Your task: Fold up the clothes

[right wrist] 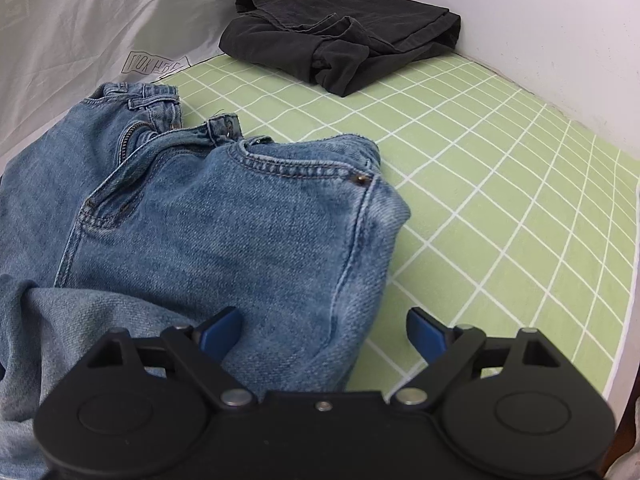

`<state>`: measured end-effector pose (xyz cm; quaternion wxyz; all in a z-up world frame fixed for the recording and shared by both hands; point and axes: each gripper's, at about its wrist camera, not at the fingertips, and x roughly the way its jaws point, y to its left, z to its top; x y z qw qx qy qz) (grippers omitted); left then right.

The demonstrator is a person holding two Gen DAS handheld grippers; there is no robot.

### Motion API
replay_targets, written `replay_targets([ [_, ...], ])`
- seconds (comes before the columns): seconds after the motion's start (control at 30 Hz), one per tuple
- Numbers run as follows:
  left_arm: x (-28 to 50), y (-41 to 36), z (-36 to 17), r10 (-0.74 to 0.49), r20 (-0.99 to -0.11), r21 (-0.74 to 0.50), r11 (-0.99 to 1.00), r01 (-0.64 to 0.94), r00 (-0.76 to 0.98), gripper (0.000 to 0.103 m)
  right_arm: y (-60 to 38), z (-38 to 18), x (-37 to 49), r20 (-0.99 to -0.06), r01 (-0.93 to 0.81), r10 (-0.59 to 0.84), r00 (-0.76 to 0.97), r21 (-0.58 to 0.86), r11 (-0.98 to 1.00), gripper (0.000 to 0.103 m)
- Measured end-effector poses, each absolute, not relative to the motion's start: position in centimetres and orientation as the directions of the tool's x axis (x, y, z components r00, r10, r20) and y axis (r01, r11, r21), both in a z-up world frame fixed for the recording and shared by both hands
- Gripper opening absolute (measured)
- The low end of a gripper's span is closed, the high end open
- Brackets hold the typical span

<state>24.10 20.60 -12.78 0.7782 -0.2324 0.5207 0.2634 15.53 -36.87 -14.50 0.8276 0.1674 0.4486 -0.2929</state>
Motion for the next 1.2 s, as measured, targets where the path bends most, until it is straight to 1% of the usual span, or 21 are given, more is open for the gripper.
replay_targets([
  [0.03, 24.1, 20.7, -12.8, 0.175, -0.932, -0.084, 0.748, -0.658, 0.317, 0.057, -36.8, -14.5, 15.6, -0.841, 0.633, -0.336, 0.425, 0.011, 0.774, 0.09],
  [0.1, 24.1, 20.8, -12.8, 0.188, -0.931, -0.076, 0.738, -0.671, 0.313, 0.041, -36.5, -14.6, 15.8, -0.841, 0.63, -0.339, 0.422, 0.004, 0.777, 0.09],
  [0.13, 24.1, 20.8, -12.8, 0.195, -0.93, -0.072, 0.733, -0.677, 0.311, 0.035, -36.5, -14.6, 15.9, -0.841, 0.628, -0.339, 0.422, 0.002, 0.778, 0.09],
  [0.2, 24.1, 21.1, -12.8, 0.194, -0.929, -0.082, 0.724, -0.685, 0.316, 0.017, -36.4, -14.7, 16.1, -0.841, 0.625, -0.339, 0.421, -0.002, 0.781, 0.09],
  [0.27, 24.1, 21.3, -12.7, 0.182, -0.927, -0.104, 0.716, -0.69, 0.329, 0.009, -36.2, -14.7, 16.3, -0.841, 0.621, -0.339, 0.421, -0.006, 0.784, 0.09],
  [0.3, 24.2, 21.4, -12.5, 0.177, -0.924, -0.116, 0.714, -0.691, 0.338, 0.007, -36.2, -14.8, 16.4, -0.841, 0.619, -0.34, 0.42, -0.008, 0.785, 0.09],
  [0.47, 24.7, 21.2, -10.1, 0.156, -0.884, -0.21, 0.71, -0.672, 0.441, 0.005, -36.1, -14.7, 16.5, -0.84, 0.613, -0.339, 0.424, -0.009, 0.79, 0.09],
  [0.6, 25.2, 20.7, -5.6, 0.108, -0.801, -0.339, 0.729, -0.595, 0.589, 0.005, -36.1, -14.7, 16.4, -0.838, 0.61, -0.339, 0.429, -0.008, 0.793, 0.09],
  [0.83, 21.7, 18.3, 0.1, 0.112, -0.676, -0.396, 0.778, -0.488, 0.728, 0.005, -36.2, -14.6, 16.0, -0.834, 0.605, -0.337, 0.437, -0.004, 0.796, 0.09],
  [0.87, 21.1, 18.5, -0.7, 0.125, -0.697, -0.375, 0.775, -0.508, 0.706, 0.005, -36.2, -14.6, 15.9, -0.834, 0.604, -0.335, 0.438, -0.002, 0.797, 0.09],
  [0.93, 19.4, 19.7, -3.1, 0.159, -0.767, -0.323, 0.741, -0.588, 0.622, 0.005, -36.2, -14.6, 15.8, -0.834, 0.603, -0.332, 0.44, 0.0, 0.797, 0.09],
  [1.07, 16.1, 21.4, -8.8, 0.206, -0.881, -0.176, 0.693, -0.699, 0.426, 0.006, -36.1, -14.7, 15.7, -0.833, 0.595, -0.334, 0.441, -0.007, 0.803, 0.09],
  [1.13, 14.9, 21.6, -11.1, 0.204, -0.916, -0.119, 0.685, -0.719, 0.346, 0.006, -36.0, -14.7, 15.8, -0.834, 0.591, -0.334, 0.439, -0.012, 0.807, 0.09],
  [1.2, 14.2, 21.3, -11.7, 0.207, -0.921, -0.096, 0.701, -0.707, 0.33, 0.01, -35.9, -14.7, 15.8, -0.834, 0.586, -0.334, 0.439, -0.015, 0.81, 0.09],
])
